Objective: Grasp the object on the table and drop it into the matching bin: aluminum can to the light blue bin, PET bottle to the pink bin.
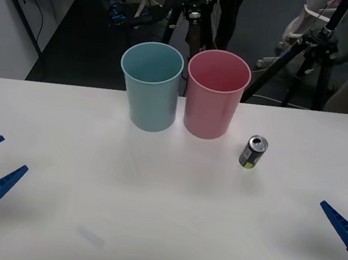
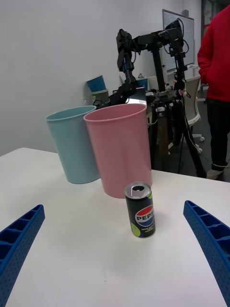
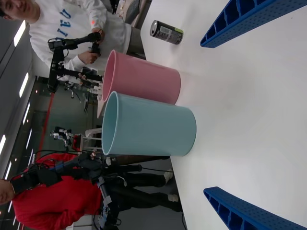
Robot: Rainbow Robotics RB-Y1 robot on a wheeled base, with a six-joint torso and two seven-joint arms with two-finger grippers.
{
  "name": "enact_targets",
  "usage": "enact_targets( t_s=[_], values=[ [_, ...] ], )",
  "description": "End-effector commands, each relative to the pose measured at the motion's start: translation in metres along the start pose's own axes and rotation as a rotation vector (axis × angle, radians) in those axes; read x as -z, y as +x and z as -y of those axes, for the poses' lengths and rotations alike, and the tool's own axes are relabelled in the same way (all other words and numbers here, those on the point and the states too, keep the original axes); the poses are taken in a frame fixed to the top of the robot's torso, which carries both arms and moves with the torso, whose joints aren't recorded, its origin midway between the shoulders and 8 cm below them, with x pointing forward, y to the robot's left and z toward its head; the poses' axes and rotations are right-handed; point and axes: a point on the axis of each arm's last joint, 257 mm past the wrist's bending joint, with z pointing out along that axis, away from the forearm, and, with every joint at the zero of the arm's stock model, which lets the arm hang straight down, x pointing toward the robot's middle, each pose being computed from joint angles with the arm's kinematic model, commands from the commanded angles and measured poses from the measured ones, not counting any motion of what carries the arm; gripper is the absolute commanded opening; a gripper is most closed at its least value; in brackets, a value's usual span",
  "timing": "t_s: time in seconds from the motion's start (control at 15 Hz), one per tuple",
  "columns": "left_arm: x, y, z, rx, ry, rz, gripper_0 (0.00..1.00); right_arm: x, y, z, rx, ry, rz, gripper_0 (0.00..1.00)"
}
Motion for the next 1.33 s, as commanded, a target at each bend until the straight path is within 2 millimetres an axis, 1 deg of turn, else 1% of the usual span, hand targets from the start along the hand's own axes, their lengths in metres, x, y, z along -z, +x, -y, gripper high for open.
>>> enact_targets(
  t_s=[0.07, 0.13, 0.33, 0.53, 0.73, 1.0, 1.07, 1.2, 1.27, 1.33],
  values=[
    [0.0, 0.0, 0.0, 0.0, 0.0, 0.0, 1.0, -0.001, 0.006, -0.001, -0.019, 0.012, 0.006, 1.0],
    [0.0, 0.0, 0.0, 0.0, 0.0, 0.0, 1.0, -0.002, 0.004, -0.001, -0.013, 0.011, 0.007, 1.0],
    [0.0, 0.0, 0.0, 0.0, 0.0, 0.0, 1.0, -0.002, 0.007, 0.0, -0.024, 0.025, 0.001, 1.0],
    [0.0, 0.0, 0.0, 0.0, 0.0, 0.0, 1.0, 0.001, 0.027, 0.005, -0.023, 0.071, -0.057, 1.0],
    [0.0, 0.0, 0.0, 0.0, 0.0, 0.0, 1.0, 0.005, 0.042, 0.0, -0.018, 0.081, -0.085, 1.0],
    [0.0, 0.0, 0.0, 0.0, 0.0, 0.0, 1.0, 0.009, 0.069, 0.001, 0.05, 0.102, -0.097, 1.0],
    [0.0, 0.0, 0.0, 0.0, 0.0, 0.0, 1.0, 0.009, 0.078, 0.002, 0.064, 0.106, -0.1, 1.0],
    [0.0, 0.0, 0.0, 0.0, 0.0, 0.0, 1.0, 0.005, 0.09, 0.003, 0.078, 0.113, -0.099, 1.0],
    [0.0, 0.0, 0.0, 0.0, 0.0, 0.0, 1.0, -0.001, 0.097, 0.003, 0.088, 0.113, -0.099, 1.0],
    [0.0, 0.0, 0.0, 0.0, 0.0, 0.0, 1.0, -0.006, 0.1, 0.005, 0.095, 0.113, -0.097, 1.0]
  ],
)
